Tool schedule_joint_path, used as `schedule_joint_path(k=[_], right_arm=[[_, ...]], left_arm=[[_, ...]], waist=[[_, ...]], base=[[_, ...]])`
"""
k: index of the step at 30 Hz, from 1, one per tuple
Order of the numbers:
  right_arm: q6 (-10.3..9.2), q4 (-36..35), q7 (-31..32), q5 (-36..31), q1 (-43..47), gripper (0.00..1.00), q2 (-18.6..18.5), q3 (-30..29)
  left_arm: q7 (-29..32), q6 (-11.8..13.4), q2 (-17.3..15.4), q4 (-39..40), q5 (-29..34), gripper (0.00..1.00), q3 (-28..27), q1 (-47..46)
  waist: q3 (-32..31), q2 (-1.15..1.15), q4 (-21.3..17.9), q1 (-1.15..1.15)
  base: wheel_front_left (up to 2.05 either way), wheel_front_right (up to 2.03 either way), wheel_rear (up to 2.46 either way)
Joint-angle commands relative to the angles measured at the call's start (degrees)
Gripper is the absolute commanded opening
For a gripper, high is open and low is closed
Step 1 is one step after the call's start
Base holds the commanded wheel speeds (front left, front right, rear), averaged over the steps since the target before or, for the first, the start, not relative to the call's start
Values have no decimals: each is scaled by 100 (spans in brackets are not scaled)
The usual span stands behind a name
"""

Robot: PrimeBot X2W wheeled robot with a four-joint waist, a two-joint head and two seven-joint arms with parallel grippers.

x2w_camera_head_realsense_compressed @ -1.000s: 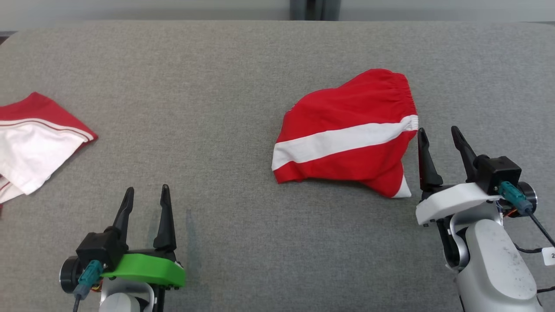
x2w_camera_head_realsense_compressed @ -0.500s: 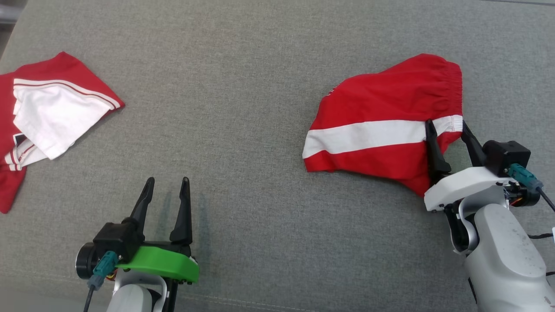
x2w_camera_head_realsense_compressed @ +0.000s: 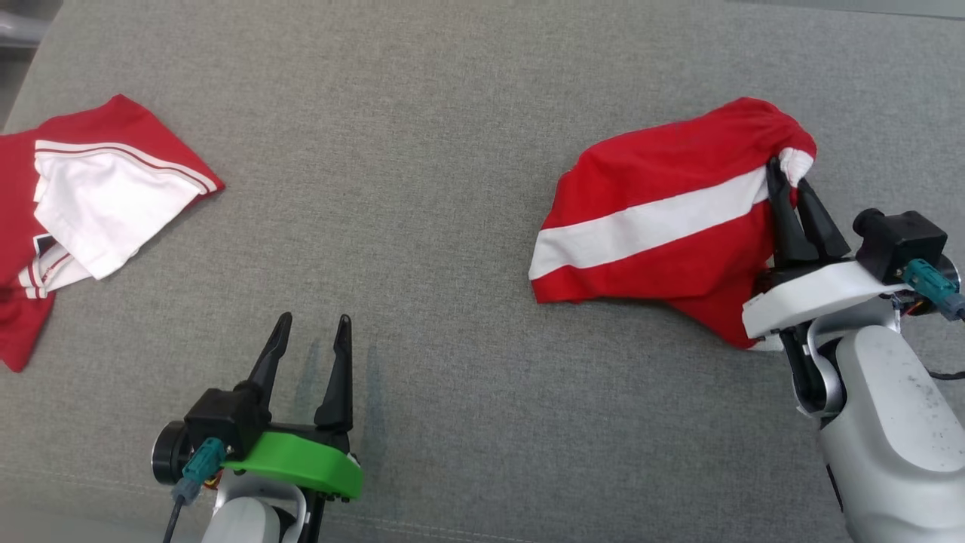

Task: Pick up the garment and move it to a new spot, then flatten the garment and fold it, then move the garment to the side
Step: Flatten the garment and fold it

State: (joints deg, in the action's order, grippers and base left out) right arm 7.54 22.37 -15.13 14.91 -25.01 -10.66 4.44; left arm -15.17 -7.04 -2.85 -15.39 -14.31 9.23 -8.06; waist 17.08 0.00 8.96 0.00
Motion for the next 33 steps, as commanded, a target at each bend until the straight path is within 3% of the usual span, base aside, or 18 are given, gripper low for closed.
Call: schedule_joint_path(k=[1,5,11,15,19,26,29,33], right_arm=[[-9,-170,-3,-48,15,0,-10,119],[-9,-588,-3,2,-390,0,-37,673],[-9,-534,-3,65,-1432,0,107,1549],[-9,-625,-3,76,-2035,0,248,1841],[-9,-982,-4,200,-2223,0,309,2013],[-10,-1444,-3,374,-1254,0,-192,2326],[-10,-1212,-3,412,-488,0,-469,2066],[-6,-749,-3,420,505,0,-485,1303]], left_arm=[[3,-3,-12,-34,-52,100,9,42],[3,5,-11,-115,-127,100,135,195],[3,20,-13,-202,-170,100,251,370],[3,14,-12,-215,-153,100,300,478],[3,19,-12,-216,-88,100,209,604],[3,45,-10,-142,-159,100,50,695],[4,35,-12,-136,-166,100,35,635],[3,7,-11,-121,-108,100,93,479]], waist=[[-156,0,54,0],[-444,0,223,0],[-750,0,608,0],[-912,0,813,0],[-1045,0,774,0],[-1115,0,208,0],[-1048,0,-112,0],[-936,0,-413,0]], base=[[0,0,0],[0,0,0],[0,0,0],[0,0,0],[0,0,0],[0,0,0],[0,0,0],[0,0,0]])
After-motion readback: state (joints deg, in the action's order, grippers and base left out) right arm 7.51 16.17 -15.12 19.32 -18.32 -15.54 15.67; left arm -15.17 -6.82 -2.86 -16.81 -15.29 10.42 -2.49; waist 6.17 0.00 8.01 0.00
